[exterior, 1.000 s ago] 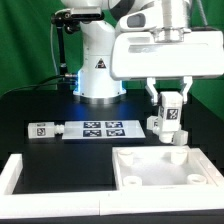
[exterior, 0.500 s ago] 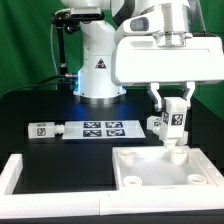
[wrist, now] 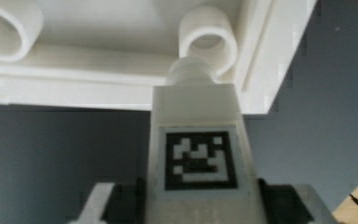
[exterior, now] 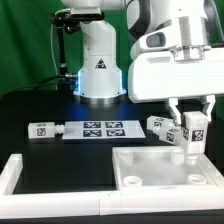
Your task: Assemble one leg
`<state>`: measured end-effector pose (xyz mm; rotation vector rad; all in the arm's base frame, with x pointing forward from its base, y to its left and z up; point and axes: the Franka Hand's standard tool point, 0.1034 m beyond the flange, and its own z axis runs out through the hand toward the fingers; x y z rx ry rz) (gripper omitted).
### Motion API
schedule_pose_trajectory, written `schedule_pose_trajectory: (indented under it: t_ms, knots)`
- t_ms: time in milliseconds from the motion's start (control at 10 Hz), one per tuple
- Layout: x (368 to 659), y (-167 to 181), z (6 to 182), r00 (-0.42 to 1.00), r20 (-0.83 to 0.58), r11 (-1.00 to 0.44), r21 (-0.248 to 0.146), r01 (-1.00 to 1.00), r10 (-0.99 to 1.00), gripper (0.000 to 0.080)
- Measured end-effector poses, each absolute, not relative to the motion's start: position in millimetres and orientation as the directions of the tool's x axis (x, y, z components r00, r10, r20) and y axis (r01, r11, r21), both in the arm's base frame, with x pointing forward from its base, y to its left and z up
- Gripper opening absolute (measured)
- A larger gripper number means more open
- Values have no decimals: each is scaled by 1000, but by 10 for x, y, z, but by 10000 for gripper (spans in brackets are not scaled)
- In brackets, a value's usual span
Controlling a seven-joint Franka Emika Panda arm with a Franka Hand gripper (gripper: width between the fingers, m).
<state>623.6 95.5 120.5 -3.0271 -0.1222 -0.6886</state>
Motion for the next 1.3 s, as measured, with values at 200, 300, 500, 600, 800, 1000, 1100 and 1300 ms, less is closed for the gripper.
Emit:
schedule_pose_trajectory:
  t_ms: [200, 300, 500, 600, 800, 1000, 1100, 1300]
  knots:
    - [6208, 986, 1134, 904, 423, -996, -19, 84, 68, 287]
    - [6193, 1006, 1101, 905, 419, -996, -18, 87, 72, 287]
    - [6173, 1030, 1028, 909, 409, -996, -18, 90, 75, 287]
    - [6182, 1069, 994, 910, 407, -995, -18, 94, 79, 287]
    - [6235, 1114, 972, 908, 412, -995, -22, 94, 77, 287]
    - [6240, 1108, 970, 908, 413, -996, -24, 90, 72, 287]
    - [6242, 1105, 969, 907, 414, -996, -24, 89, 72, 287]
    - [6273, 1088, 965, 900, 431, -996, -24, 89, 70, 287]
